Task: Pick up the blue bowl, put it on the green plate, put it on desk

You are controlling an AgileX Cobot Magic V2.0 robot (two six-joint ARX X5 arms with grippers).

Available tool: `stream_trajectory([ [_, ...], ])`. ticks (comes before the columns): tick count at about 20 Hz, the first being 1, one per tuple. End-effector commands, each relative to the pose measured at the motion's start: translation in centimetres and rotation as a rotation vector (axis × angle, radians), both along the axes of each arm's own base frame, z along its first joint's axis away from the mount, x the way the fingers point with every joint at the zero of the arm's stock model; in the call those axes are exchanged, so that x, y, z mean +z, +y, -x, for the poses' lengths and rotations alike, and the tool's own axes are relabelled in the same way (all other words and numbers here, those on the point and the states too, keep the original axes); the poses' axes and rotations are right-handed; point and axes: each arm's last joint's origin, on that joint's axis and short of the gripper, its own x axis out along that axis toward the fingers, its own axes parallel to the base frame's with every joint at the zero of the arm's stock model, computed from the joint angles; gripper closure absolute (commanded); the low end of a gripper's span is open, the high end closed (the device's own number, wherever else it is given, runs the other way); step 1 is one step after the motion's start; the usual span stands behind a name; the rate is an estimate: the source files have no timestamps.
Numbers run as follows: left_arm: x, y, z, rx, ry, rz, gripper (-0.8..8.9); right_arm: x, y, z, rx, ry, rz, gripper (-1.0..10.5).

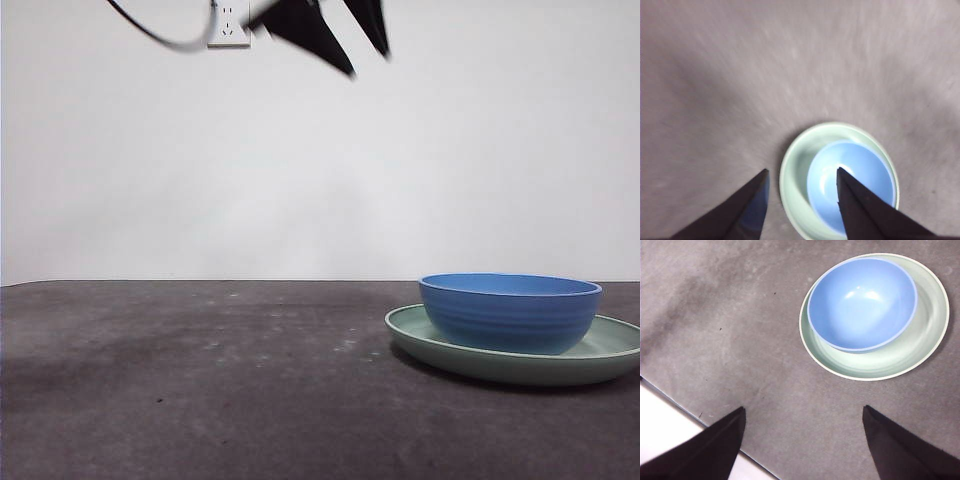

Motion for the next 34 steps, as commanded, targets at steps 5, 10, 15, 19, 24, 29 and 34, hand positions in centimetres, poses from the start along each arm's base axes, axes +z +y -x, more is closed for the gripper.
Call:
stream_trajectory([
  [5, 4.4, 6.1, 4.3, -0.006, -0.074, 0.011, 5.97, 0.6, 0.0, 0.0, -0.004, -0.016, -0.007, 5.7],
  [10, 2.2, 10.3, 9.0, 0.0, -0.087, 0.034, 5.96, 0.6, 0.0, 0.0, -0.005, -0.017, -0.008, 5.7],
  [15, -2.1, 12.9, 13.3, -0.083, -0.08, 0.113, 5.96, 0.6, 0.0, 0.0, -0.007, -0.015, -0.01, 5.7],
  [19, -6.6, 14.0, 15.4, -0.114, -0.037, 0.149, 5.96, 0.6, 0.0, 0.0, -0.007, -0.015, -0.01, 5.7],
  [24, -10.4, 14.6, 16.6, -0.136, 0.02, 0.179, 5.96, 0.6, 0.0, 0.0, -0.011, -0.011, -0.013, 5.7],
  [29, -10.1, 14.4, 16.6, -0.162, -0.003, 0.213, 5.96, 0.6, 0.0, -0.1, -0.012, -0.01, -0.013, 5.7],
  [34, -10.0, 14.4, 16.5, -0.158, -0.003, 0.221, 5.96, 0.5, 0.0, -0.1, -0.038, -0.003, -0.006, 5.7],
])
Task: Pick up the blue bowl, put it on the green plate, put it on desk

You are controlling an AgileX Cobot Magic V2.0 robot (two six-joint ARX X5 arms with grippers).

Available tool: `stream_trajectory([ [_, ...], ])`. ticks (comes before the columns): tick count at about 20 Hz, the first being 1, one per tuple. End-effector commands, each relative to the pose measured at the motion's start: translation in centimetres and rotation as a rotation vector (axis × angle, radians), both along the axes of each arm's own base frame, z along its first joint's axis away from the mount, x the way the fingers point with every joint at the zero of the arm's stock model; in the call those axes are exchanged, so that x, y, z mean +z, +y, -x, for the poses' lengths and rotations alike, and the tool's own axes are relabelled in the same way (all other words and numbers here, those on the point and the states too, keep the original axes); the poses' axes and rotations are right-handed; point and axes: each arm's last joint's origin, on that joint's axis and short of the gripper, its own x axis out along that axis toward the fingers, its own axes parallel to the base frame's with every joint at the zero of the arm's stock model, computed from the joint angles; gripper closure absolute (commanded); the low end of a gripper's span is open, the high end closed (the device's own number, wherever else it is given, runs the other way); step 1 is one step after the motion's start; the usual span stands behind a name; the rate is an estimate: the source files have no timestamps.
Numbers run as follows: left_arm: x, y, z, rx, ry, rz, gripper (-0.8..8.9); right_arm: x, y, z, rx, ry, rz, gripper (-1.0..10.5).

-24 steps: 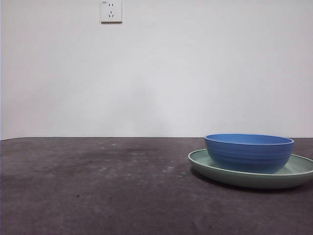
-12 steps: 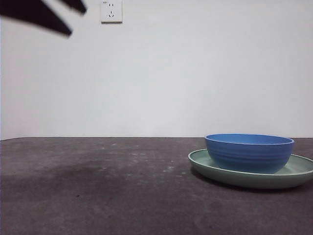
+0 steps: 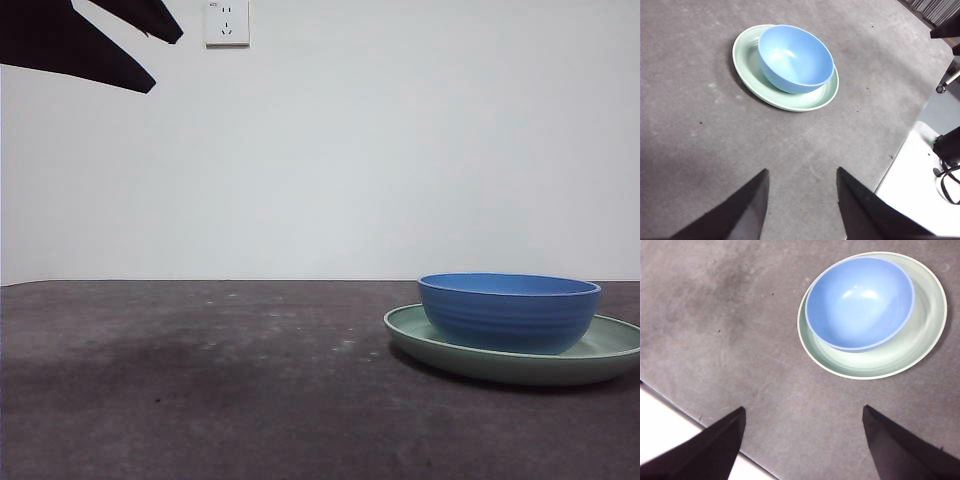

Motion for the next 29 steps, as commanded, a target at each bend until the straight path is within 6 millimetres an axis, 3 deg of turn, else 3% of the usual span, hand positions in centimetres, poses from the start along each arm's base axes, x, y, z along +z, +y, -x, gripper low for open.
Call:
stream_trajectory([
  [1, 0.3, -0.2, 0.0, -0.011, -0.008, 0.013, 5.96, 0.5, 0.0, -0.1, -0.037, -0.011, 0.008, 5.7],
  [6, 0.5, -0.3, 0.1, -0.074, -0.005, 0.06, 5.96, 0.1, -0.6, -1.8, -0.292, 0.031, 0.12, 5.7],
  [10, 0.5, -0.4, 0.0, -0.074, -0.008, 0.062, 5.96, -1.2, -1.1, -5.9, -0.351, 0.087, 0.134, 5.7],
  [14, 0.5, -0.4, 0.0, -0.074, -0.008, 0.062, 5.96, -3.9, -2.3, -10.6, -0.35, 0.187, 0.101, 5.8],
  [19, 0.5, -0.3, 0.0, -0.074, -0.008, 0.062, 5.96, -7.6, -3.3, -15.1, -0.344, 0.257, 0.039, 6.4],
  [24, 0.5, -0.3, 0.0, -0.074, -0.009, 0.062, 5.96, -11.3, -3.4, -17.9, -0.329, 0.321, 0.023, 6.8],
  [27, 0.5, -0.3, 0.0, -0.073, -0.008, 0.062, 5.96, -12.9, -3.4, -18.8, -0.33, 0.348, 0.023, 6.9],
  [29, 0.5, -0.3, 0.0, -0.073, -0.008, 0.062, 5.96, -13.6, -3.4, -19.2, -0.316, 0.353, 0.004, 7.6],
])
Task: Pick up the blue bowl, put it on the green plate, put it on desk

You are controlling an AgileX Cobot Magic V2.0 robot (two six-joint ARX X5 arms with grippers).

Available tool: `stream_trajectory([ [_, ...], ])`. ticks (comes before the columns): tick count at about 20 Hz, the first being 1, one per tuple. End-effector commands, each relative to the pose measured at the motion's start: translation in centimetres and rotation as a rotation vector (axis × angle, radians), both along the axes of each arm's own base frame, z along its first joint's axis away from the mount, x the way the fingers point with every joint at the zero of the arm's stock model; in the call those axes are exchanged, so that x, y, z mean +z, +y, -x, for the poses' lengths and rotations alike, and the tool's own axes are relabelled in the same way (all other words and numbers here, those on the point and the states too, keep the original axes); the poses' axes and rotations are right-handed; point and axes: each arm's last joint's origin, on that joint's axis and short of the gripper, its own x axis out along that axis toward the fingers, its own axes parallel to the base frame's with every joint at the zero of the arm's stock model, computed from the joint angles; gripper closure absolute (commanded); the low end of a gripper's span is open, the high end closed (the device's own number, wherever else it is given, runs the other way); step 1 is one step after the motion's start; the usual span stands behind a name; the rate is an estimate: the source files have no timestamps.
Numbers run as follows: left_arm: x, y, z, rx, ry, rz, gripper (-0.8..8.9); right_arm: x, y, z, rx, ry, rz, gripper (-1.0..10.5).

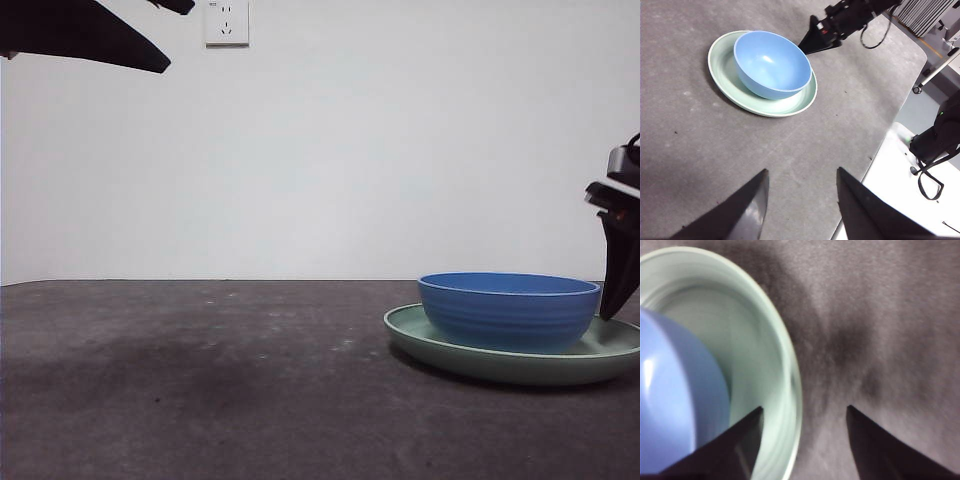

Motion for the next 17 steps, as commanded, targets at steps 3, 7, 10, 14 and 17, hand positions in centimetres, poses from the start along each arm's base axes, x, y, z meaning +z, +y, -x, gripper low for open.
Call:
stream_trajectory([
  [3, 0.25, -0.15, -0.02, -0.008, -0.008, 0.011, 5.96, -0.39, 0.1, -0.97, 0.015, -0.025, -0.015, 7.9],
  [7, 0.25, -0.15, -0.02, -0.007, -0.005, 0.012, 5.96, -0.9, 0.13, -1.17, 0.021, -0.015, -0.026, 8.4],
  [10, 0.25, -0.15, -0.02, -0.007, -0.005, 0.012, 5.96, -1.01, 0.14, -1.24, 0.023, -0.015, -0.03, 9.0],
  [14, 0.24, -0.14, -0.02, -0.007, -0.004, 0.012, 5.96, -0.97, 0.13, -1.31, 0.022, -0.023, -0.03, 9.3],
  [17, 0.23, -0.14, -0.01, -0.004, 0.002, 0.012, 5.96, -0.68, 0.16, -1.35, 0.018, -0.039, -0.044, 9.3],
])
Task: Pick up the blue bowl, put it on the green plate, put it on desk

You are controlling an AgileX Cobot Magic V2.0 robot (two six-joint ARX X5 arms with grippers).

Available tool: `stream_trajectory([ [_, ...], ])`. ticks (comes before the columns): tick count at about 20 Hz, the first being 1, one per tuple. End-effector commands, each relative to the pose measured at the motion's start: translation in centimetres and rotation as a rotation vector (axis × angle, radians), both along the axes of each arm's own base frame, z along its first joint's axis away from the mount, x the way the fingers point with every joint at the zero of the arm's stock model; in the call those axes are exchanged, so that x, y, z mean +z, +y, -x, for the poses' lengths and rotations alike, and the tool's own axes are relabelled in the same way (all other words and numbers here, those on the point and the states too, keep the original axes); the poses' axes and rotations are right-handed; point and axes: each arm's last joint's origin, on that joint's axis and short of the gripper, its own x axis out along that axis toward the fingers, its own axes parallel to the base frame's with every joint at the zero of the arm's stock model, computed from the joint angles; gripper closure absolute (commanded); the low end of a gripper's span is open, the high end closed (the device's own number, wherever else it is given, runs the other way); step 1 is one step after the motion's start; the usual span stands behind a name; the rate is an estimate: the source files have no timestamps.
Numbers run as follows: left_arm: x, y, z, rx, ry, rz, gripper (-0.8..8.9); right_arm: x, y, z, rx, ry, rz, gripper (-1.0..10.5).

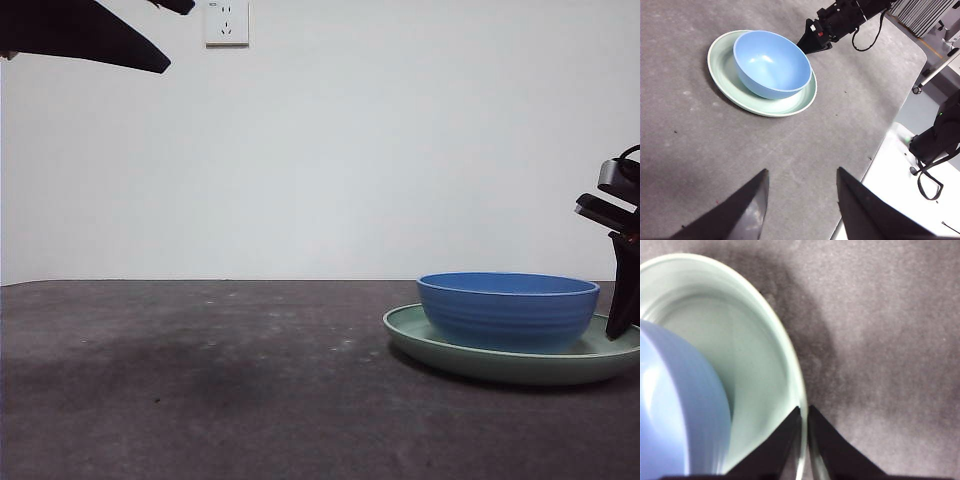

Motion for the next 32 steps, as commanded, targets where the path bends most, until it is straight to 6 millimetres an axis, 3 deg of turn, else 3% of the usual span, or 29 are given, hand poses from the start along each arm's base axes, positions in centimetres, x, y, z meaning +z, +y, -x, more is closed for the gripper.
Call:
stream_trajectory([
  [1, 0.2, -0.1, 0.0, -0.005, 0.0, 0.012, 5.96, 0.6, 0.1, -0.5, -0.004, -0.032, -0.026, 9.3],
  [11, 0.2, -0.1, 0.0, -0.005, 0.0, 0.012, 5.96, 4.7, 1.0, 0.2, -0.001, -0.164, -0.215, 9.3],
  [20, 0.2, -0.1, 0.0, -0.005, 0.0, 0.012, 5.96, 5.5, 7.8, 0.3, 0.069, -0.205, -0.215, 9.3],
  [26, 0.2, -0.1, 0.0, -0.006, 0.0, 0.011, 5.96, 3.5, 11.7, -0.3, 0.1, -0.169, -0.229, 9.3],
  [32, 0.2, -0.1, 0.0, -0.006, 0.0, 0.011, 5.96, 1.1, 13.3, -1.3, 0.093, -0.128, -0.224, 9.3],
])
